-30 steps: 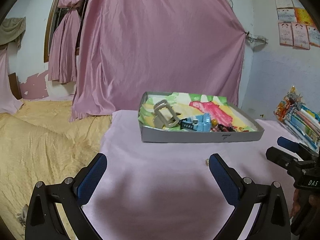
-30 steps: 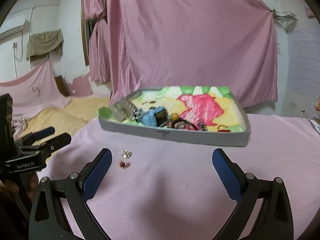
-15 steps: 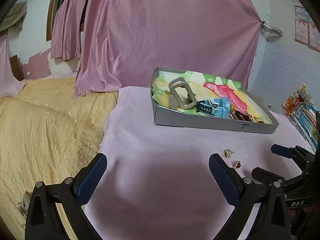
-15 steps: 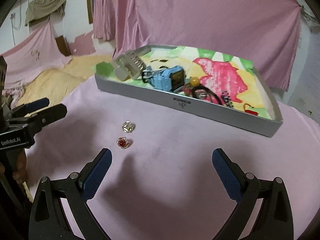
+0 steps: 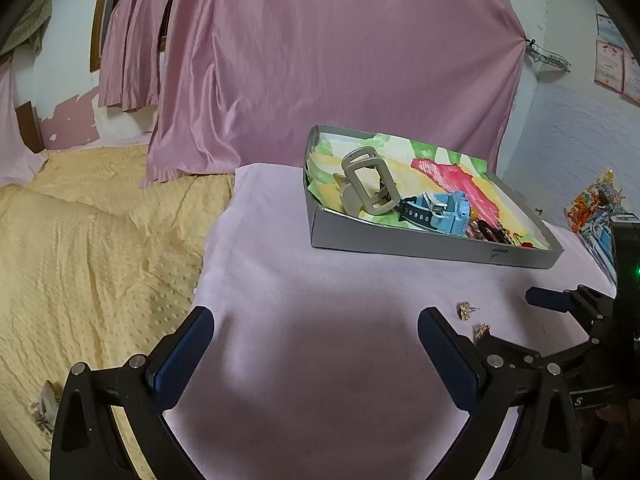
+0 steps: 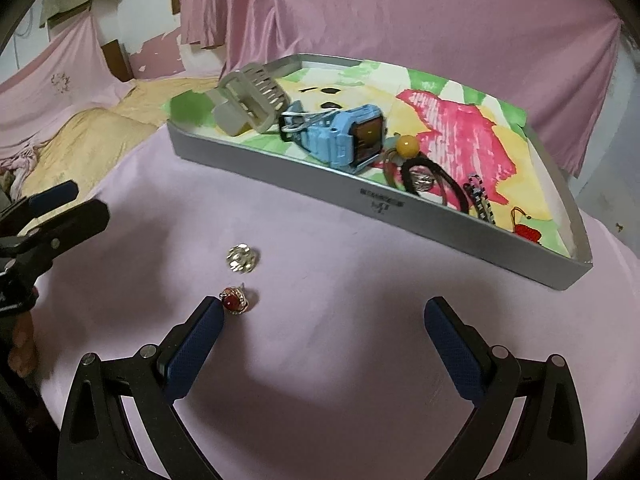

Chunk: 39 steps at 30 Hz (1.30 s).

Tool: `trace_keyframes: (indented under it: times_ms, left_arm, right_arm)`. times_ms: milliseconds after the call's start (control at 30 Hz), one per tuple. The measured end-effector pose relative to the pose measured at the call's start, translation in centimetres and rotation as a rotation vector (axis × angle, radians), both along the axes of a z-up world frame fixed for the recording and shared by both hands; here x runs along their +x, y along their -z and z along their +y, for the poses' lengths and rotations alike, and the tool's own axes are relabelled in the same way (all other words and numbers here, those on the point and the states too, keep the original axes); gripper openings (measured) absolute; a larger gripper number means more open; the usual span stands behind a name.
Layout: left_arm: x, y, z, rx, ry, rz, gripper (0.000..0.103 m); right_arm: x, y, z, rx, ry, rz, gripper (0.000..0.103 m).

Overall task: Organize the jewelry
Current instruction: 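Grasp the gold stud earring with the left tool while the right tool grasps the red gem ring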

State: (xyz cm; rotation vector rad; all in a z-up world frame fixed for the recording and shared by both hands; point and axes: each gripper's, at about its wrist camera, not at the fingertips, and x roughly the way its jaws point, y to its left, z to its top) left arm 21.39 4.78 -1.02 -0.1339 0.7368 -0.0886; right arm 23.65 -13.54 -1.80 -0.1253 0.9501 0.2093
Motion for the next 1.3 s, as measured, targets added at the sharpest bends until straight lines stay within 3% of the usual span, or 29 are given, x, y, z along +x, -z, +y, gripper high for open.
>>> trace_keyframes:
  times_ms: [400, 800, 967, 1100, 1300]
  left_arm:
    - [1.2, 0.2, -2.4, 0.002, 0.080, 0.033, 0.102]
    - [2.4, 0.4, -5.7, 0.033, 0.212, 0.076, 0.102]
    - [2.7, 0.5, -7.1, 0.044, 0.264, 0.096, 0.087]
    - [2.8, 0.8, -8.2, 0.054, 0.315, 0.122, 0.067]
    - [3.0, 1.0, -9.7, 0.091, 0.350, 0.136, 0.048]
  right_arm:
    - [1.9, 0.5, -3.2, 0.020, 0.079, 0.012, 0.099]
    - [3.4, 0.8, -5.6, 0.055, 0.058, 0.015, 0.098]
    - [3.7, 0.9, -6.3, 0.069, 0.056, 0.009, 0.093]
    - [3.6, 0.8, -6.7, 0.069, 0.057, -0.002, 0.080]
    - [3.2, 0.6, -6.4, 0.064, 0.033, -0.015, 0.064]
